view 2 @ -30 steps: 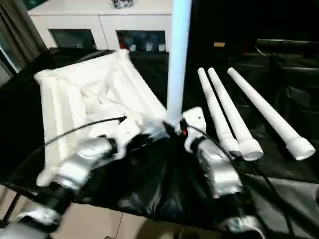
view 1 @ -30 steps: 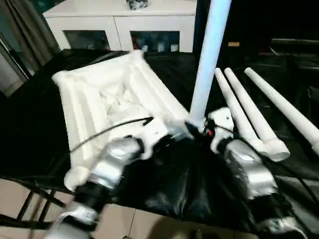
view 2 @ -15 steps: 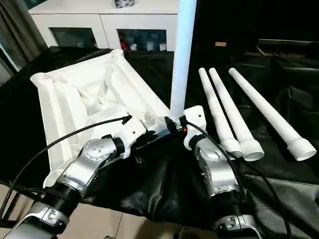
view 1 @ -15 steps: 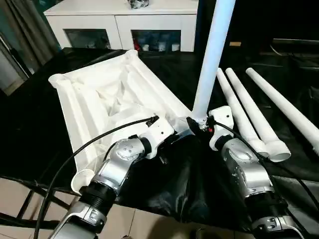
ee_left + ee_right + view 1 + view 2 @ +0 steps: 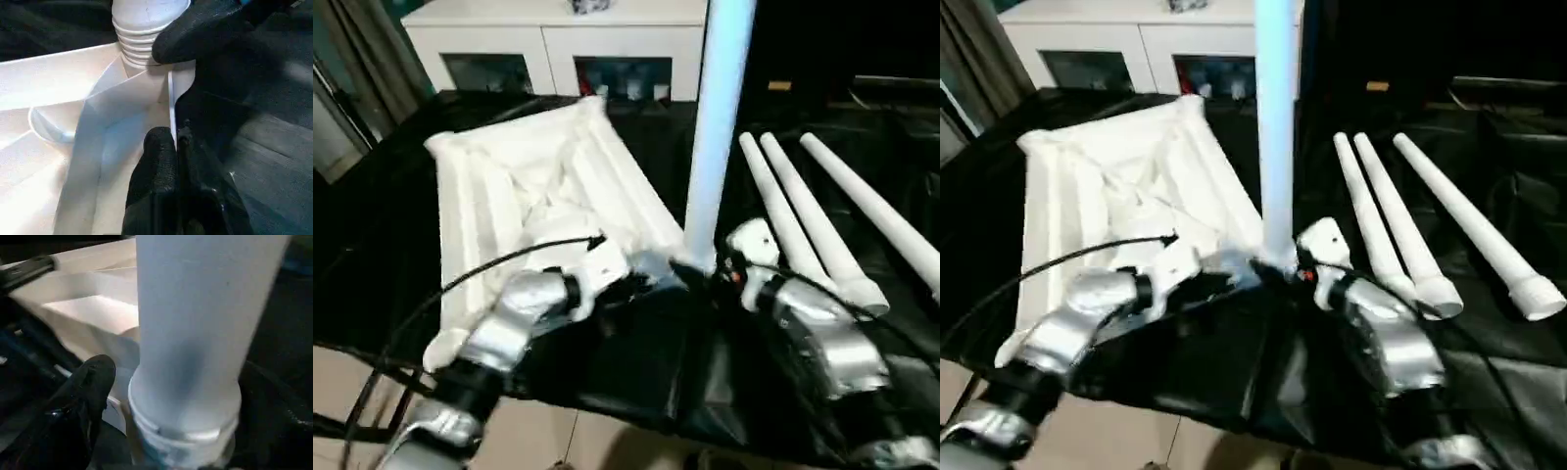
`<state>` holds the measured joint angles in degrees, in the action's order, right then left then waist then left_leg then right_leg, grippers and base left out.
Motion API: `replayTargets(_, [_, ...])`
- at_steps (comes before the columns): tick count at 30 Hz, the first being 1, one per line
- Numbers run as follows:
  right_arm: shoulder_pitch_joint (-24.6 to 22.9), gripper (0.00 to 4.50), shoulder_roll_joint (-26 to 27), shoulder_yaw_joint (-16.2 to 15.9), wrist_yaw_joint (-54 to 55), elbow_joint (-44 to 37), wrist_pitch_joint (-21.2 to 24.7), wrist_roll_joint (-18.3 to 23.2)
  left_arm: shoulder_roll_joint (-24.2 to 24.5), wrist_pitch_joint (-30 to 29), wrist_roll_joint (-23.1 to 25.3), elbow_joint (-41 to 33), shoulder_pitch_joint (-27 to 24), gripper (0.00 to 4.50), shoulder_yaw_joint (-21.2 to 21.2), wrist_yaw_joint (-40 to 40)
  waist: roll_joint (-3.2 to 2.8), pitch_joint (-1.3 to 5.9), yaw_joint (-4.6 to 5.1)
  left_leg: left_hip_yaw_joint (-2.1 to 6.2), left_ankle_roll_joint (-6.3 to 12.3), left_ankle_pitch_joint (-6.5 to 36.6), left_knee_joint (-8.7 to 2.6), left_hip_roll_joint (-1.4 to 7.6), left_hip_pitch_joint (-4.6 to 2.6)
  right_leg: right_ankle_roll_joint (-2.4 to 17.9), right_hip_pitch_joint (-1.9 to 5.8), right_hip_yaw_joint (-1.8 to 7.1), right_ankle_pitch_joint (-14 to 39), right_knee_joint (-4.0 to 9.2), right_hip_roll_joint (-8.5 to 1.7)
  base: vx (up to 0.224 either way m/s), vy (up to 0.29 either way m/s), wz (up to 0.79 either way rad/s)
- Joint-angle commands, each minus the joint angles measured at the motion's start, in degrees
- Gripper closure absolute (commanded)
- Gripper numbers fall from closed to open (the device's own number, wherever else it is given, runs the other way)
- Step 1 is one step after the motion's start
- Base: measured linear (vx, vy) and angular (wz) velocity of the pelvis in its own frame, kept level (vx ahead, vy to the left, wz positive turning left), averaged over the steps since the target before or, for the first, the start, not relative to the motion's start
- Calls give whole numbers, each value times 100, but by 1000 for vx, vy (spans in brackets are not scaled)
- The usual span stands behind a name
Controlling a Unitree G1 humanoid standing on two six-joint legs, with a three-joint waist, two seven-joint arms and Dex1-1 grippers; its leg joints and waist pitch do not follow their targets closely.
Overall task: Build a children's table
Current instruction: Rotate leg to tighten
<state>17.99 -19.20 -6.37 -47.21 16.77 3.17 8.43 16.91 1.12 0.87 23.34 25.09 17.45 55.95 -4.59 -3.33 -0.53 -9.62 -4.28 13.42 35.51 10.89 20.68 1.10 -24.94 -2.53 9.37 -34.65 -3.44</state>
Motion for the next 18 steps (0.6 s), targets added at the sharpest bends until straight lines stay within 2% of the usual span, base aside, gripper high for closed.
replayTargets(1, [-48, 54, -91, -231, -463, -225, -92, 51, 53, 195, -170, -273, -5, 450, 165, 427, 135, 352, -12, 15, 837, 447, -403, 149, 59, 1386, 428, 208, 1043, 400, -359, 0, 0, 0])
replayTargets(4, [-145, 54, -436, -391, -1093, -392, -23, 176, 298, 316, -289, -315, -50, 450, 205, 888, 129, 341, -21, 13, 810, 508, -414, 163, 42, 1394, 420, 211, 1111, 409, -359, 0, 0, 0])
replayTargets(8, [-175, 54, -608, -464, -1493, -489, 35, 309, 405, 401, -349, -251, -43, 450, 201, 1129, 136, 347, -67, 7, 804, 474, -409, 175, 28, 1430, 426, 220, 993, 388, -363, 0, 0, 0])
replayTargets(9, [-175, 54, -668, -516, -1626, -526, 40, 321, 444, 401, -380, -254, -44, 450, 200, 1218, 185, 335, -75, 0, 810, 476, -411, 170, 40, 1438, 429, 220, 1001, 395, -358, 0, 0, 0])
replayTargets(11, [-167, 54, -750, -607, -1826, -560, 34, 309, 501, 342, -448, -288, -49, 450, 191, 1350, 163, 331, -121, -2, 779, 459, -413, 177, 25, 1424, 418, 219, 1079, 388, -362, 0, 0, 0])
replayTargets(12, [-156, 81, -775, -643, -1889, -556, 26, 284, 527, 329, -468, -301, -48, 450, 193, 1391, 164, 331, -123, -5, 774, 454, -409, 178, 25, 1426, 416, 222, 1075, 386, -362, 0, 0, 0])
replayTargets(14, [-134, 89, -803, -698, -1986, -529, 5, 254, 570, 321, -492, -320, -53, 450, 198, 1457, 196, 332, -134, -5, 761, 396, -410, 173, 34, 1416, 423, 224, 1039, 379, -361, 0, 0, 0])
replayTargets(16, [-109, 95, -823, -745, -2078, -501, 30, 272, 612, 338, -512, -316, -61, 450, 199, 1525, 201, 333, -142, -1, 757, 366, -407, 169, 39, 1409, 428, 226, 1035, 365, -363, 0, 0, 0])
replayTargets(18, [-104, 122, -835, -763, -2136, -499, 45, 291, 625, 348, -519, -313, -67, 450, 195, 1555, 208, 329, -142, -4, 758, 381, -408, 170, 37, 1396, 426, 223, 1075, 372, -362, 0, 0, 0])
